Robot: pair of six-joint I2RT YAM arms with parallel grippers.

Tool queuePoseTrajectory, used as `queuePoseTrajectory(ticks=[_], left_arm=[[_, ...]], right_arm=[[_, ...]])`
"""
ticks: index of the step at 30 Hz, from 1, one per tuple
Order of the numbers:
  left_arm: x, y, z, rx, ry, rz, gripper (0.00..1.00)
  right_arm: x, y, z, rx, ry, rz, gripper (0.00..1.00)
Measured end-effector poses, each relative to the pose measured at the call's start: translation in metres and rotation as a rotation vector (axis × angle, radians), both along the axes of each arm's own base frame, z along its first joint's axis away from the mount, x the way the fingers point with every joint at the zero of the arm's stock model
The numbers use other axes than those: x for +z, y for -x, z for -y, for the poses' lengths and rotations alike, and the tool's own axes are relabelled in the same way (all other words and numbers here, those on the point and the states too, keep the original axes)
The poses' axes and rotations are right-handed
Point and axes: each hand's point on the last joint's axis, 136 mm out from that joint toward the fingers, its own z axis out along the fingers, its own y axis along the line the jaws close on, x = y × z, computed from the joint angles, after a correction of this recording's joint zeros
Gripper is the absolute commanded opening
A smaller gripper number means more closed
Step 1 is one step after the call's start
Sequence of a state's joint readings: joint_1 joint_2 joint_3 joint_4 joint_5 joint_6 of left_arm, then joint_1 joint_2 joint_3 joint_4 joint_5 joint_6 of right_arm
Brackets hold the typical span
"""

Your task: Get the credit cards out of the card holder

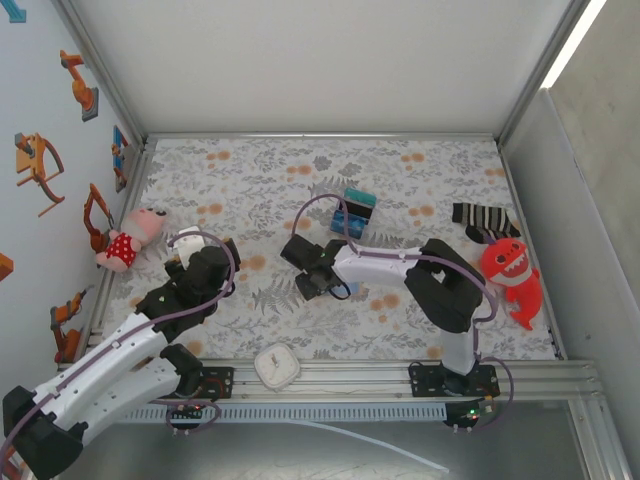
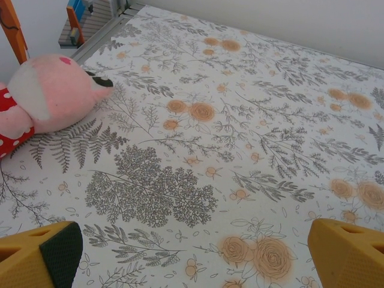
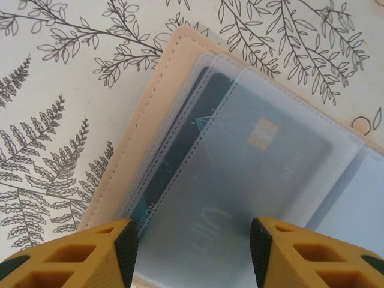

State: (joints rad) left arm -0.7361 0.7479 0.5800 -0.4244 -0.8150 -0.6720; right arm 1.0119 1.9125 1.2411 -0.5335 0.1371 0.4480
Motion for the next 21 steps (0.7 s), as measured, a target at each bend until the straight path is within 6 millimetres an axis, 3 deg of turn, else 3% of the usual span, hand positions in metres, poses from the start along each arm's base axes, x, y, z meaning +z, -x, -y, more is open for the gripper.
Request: queuePoseTrajectory(ticks=[12,21], left_arm=[[0.002,-0.004,0.004,-0.005,-0.014,-0.021,0.97],[0.011,-0.011,0.023,-0.066,0.014,-0.042,0.97]], right_arm=[[0.0,-0.003,-0.006,-0.018,-0.082,-0.03,0.28],[0.003,0.002,-0.003,-0.015,-0.104,-0.038,0.23]])
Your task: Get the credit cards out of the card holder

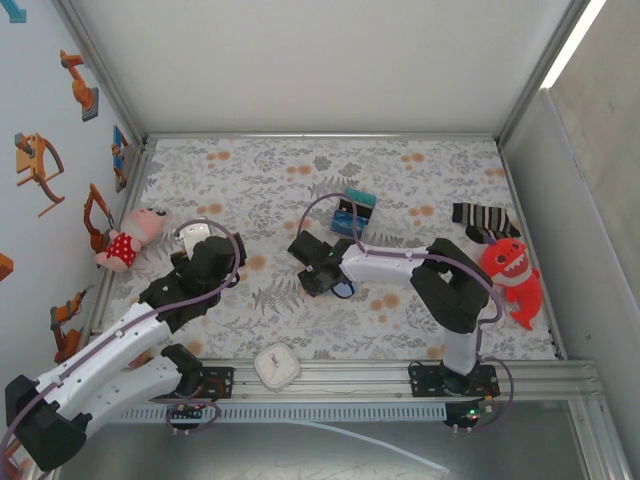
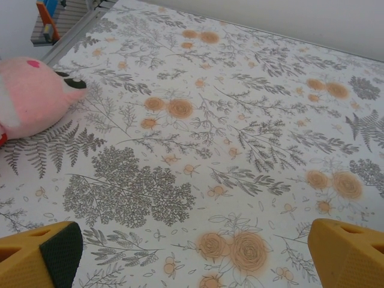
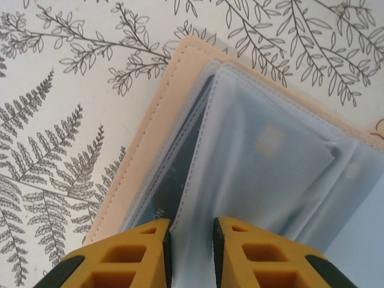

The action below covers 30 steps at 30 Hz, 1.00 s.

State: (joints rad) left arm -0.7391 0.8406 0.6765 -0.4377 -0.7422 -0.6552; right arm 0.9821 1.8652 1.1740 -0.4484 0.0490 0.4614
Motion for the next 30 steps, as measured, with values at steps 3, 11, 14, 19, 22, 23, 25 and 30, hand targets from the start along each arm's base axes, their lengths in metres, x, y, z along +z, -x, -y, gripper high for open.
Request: queuePoseTrajectory(ticks=[3,11,14,19,22,23,25,30], left_arm=[[0.001,-0.003,0.01,-0.032,0.004,-0.009,0.97],[0.003,-0.009,0.025,-0.065,0.012,-0.012,0.97],[0.008,-0.011,0.027,-0.069,0.017,0.0,0.97],[0.018,-0.016,0.032,-0.078,0.018,0.017,0.97],[0.02,-0.019,0.034,-0.08,0.015,0.018,0.97],[0.019,-0.019,0.035,-0.081,0.012,0.016,0.97],[0.016,-0.02,0.036,-0.083,0.006,0.008,0.97],[0.012,-0.021,0.038,-0.087,-0.001,-0.005,0.97]], right_arm=[[0.004,0.002,0.003,-0.005,-0.007,0.002,0.21],[0.025,-0.001,0.007,-0.029,-0.044,0.033,0.2],[0.029,-0.004,0.013,-0.052,-0.048,0.041,0.2],[0.026,-0.004,0.026,-0.093,-0.032,0.037,0.22],[0.027,-0.001,0.034,-0.119,-0.029,0.038,0.24],[0.027,-0.001,0.037,-0.129,-0.03,0.038,0.25],[0.028,-0.001,0.043,-0.149,-0.03,0.035,0.27],[0.027,0.0,0.059,-0.203,-0.026,0.021,0.3]])
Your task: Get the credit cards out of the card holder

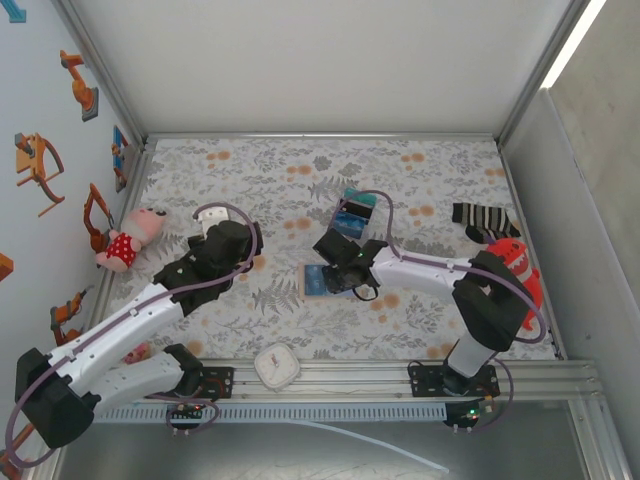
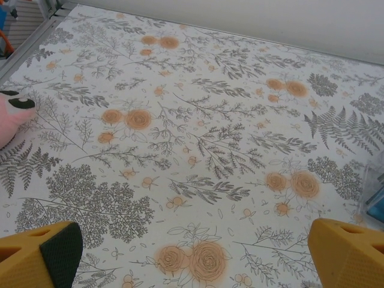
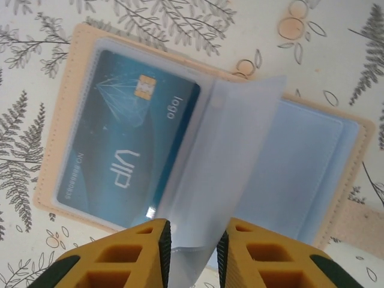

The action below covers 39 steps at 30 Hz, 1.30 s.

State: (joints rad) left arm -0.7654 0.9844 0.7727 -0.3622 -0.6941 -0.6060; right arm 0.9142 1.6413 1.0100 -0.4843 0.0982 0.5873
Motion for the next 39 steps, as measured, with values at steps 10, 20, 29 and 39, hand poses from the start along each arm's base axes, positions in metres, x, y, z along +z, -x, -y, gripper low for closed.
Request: queuePoseTrajectory(ticks=[10,20,29,39], left_arm=[[-0.017,-0.004,0.006,-0.013,-0.037,-0.05,0.97],[-0.056,-0.006,0.03,-0.116,-0.092,-0.184,0.97],[-0.105,0.001,0.052,-0.229,-0.134,-0.355,0.97],[-0.138,0.016,0.077,-0.34,-0.169,-0.453,0.97]], right_arm=[[-0.008,-0.005,0.043,-0.146,0.024,-0.042,0.51],[0.019,-0.007,0.046,-0.179,-0.04,0.002,0.7],[0.05,-0.011,0.042,-0.214,-0.186,0.057,0.78],[0.057,-0.013,0.032,-0.246,-0.286,0.027,0.88]])
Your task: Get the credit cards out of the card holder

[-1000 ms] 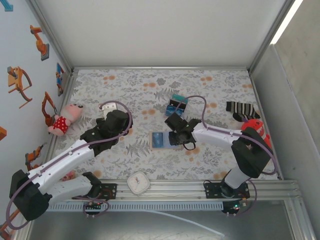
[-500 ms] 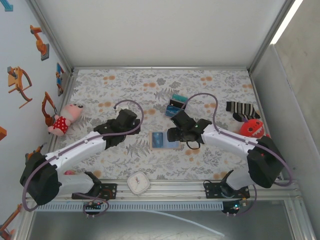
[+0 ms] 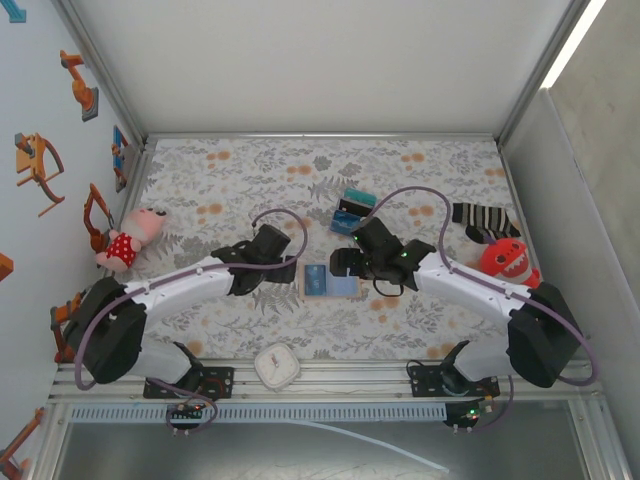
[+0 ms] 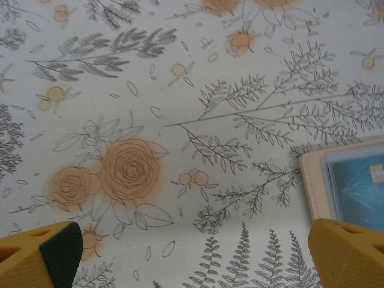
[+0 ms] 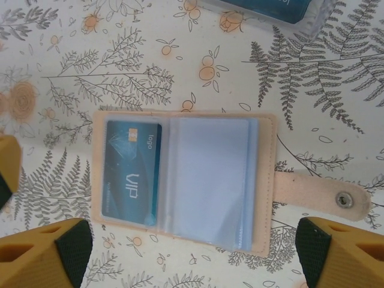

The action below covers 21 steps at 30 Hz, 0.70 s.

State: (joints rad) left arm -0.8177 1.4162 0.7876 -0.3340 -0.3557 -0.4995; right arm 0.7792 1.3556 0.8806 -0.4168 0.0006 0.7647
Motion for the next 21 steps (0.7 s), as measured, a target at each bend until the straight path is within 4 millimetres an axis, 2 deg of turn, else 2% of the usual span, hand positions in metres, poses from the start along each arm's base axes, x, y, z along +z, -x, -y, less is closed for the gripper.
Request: queuePoseTrajectory(ticks=[11,21], left_arm=[[-0.029,0.015,0.03,-0.092,-0.007,-0.088,0.97],[-0.042,0.014,0.036,-0.1,-0.012,-0.116,0.97]], right_arm=[[-0.005,0.001,-0.005,-0.002,-0.036,-0.044,0.92],[-0.024,0.008,-0.01,0.032,-0.028,-0.117,0.79]])
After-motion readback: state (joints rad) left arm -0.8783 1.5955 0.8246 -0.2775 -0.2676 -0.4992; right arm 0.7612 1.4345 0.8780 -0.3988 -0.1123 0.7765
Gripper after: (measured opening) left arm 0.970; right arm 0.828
